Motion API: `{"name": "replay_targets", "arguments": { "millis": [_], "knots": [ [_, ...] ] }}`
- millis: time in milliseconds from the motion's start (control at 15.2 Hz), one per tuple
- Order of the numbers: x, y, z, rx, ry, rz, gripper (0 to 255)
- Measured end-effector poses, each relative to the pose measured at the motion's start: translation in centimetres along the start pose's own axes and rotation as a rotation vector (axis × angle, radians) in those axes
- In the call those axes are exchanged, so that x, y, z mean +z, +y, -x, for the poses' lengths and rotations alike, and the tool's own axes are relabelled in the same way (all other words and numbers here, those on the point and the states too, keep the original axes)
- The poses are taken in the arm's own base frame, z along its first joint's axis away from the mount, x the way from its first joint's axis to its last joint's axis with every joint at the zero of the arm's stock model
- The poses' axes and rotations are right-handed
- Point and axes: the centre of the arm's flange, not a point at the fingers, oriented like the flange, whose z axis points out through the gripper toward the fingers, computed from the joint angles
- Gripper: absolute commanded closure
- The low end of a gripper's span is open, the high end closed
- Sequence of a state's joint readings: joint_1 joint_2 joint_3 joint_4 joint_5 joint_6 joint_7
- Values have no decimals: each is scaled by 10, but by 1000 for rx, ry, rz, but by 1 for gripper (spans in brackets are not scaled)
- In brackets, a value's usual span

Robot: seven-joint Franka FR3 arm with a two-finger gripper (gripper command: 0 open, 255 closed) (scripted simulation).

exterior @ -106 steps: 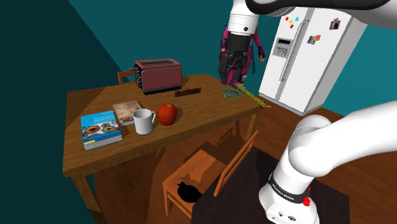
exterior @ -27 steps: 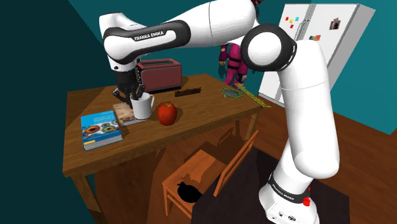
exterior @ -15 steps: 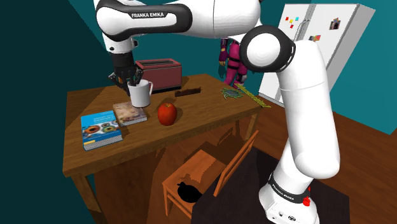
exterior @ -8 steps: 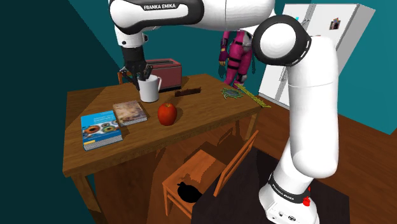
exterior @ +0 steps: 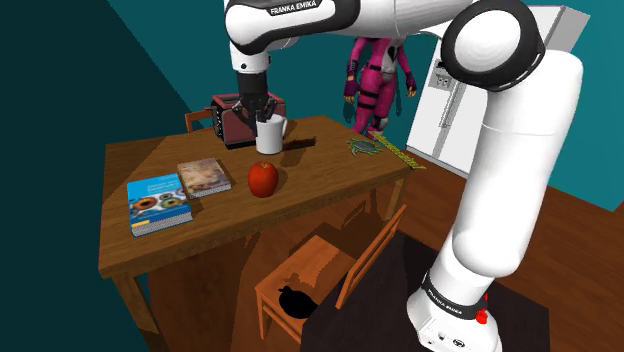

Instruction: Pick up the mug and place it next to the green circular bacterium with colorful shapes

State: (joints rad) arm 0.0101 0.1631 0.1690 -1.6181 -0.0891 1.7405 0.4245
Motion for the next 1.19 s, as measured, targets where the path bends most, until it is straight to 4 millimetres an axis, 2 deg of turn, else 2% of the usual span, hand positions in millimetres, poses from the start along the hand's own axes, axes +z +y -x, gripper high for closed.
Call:
{"name": "replay_targets", "arguments": {
  "millis": [660, 1188],
  "knots": [
    [6, 130, 20, 0, 0, 0, 255],
    [18, 235, 37, 0, 0, -1, 255]
  ]
}}
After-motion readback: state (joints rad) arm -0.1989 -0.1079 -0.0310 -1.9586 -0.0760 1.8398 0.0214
